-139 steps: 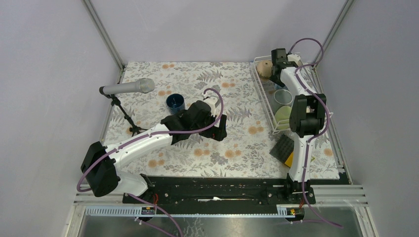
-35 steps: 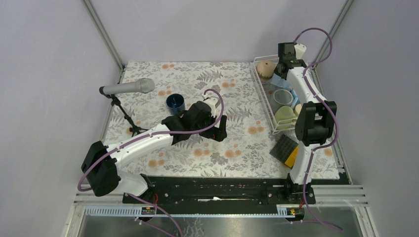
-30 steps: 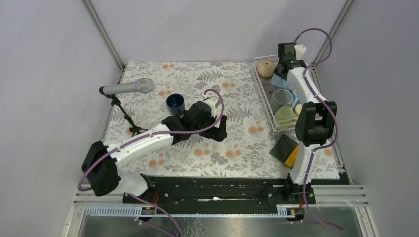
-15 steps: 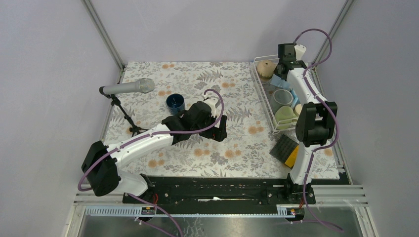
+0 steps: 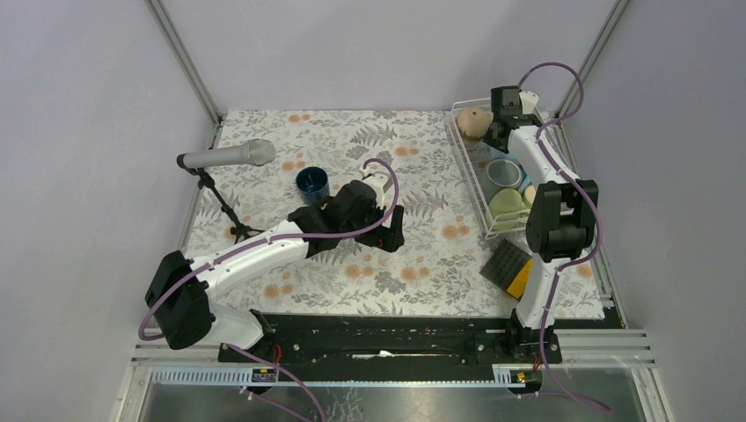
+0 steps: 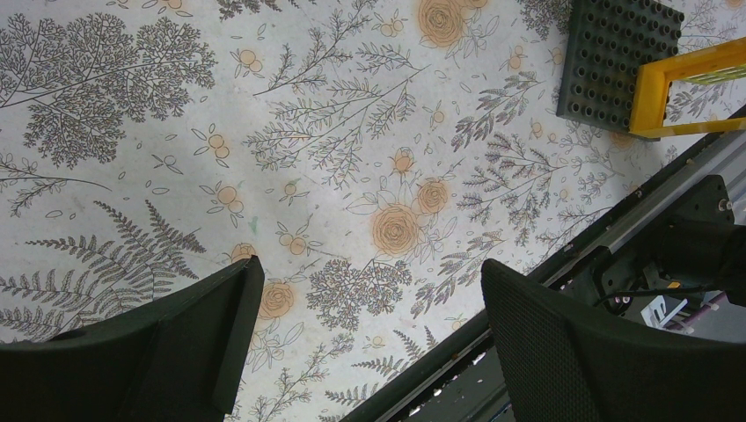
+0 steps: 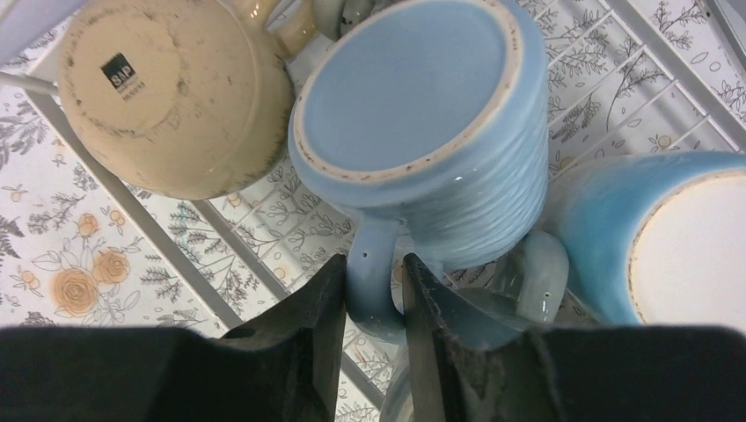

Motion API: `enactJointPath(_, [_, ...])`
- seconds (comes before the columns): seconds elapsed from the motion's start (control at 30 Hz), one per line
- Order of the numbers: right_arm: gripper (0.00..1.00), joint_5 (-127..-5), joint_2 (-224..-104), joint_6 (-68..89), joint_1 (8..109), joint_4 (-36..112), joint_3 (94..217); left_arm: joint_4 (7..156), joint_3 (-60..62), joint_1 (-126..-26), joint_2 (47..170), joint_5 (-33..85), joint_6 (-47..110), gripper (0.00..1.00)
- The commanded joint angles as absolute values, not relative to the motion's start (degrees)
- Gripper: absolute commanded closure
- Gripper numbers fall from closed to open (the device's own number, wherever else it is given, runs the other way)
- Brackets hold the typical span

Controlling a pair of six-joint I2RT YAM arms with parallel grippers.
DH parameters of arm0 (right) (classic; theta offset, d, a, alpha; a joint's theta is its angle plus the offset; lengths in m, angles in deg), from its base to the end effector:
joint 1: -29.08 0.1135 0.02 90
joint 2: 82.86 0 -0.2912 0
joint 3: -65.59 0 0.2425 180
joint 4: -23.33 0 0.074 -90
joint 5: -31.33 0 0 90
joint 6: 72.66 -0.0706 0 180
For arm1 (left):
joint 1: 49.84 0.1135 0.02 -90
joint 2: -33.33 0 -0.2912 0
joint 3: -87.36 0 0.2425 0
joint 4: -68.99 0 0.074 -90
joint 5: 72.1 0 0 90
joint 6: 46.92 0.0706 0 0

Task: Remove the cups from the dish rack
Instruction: Place the cup at the center of the board.

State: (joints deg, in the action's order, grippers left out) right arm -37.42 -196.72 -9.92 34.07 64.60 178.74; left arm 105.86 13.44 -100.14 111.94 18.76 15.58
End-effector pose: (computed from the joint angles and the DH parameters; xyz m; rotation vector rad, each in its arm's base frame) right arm 0.4846 0.0166 0.2833 0.6160 2.1608 -0.1265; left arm 0.1987 -0.2410 0.2832 0.4829 2.3539 -0.6928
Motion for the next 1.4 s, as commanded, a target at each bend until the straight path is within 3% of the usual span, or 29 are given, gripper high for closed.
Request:
enactJointPath(0.0, [0.67, -35.76, -195.85, -10.25, 34.00, 66.91, 178.49, 103.14, 13.43, -100.12, 112.16, 18.31, 15.15, 0.01])
enactJointPath(0.27, [1.00, -34.11, -196.93, -9.19, 33.87, 68.25, 182.27, 103.13, 13.29, -100.17, 112.32, 18.34, 15.12, 0.01])
enactJointPath(0.93, [1.00, -33.69, -195.83, -9.33, 32.77, 69.42, 193.27, 100.59, 10.38, -100.19, 113.83, 16.11, 12.17, 0.01])
enactJointPath(1.37, [1.00, -37.20, -195.71, -12.11, 32.32, 71.35, 197.69, 90.35, 8.63, -99.72, 115.35, 18.38, 2.52, 0.01])
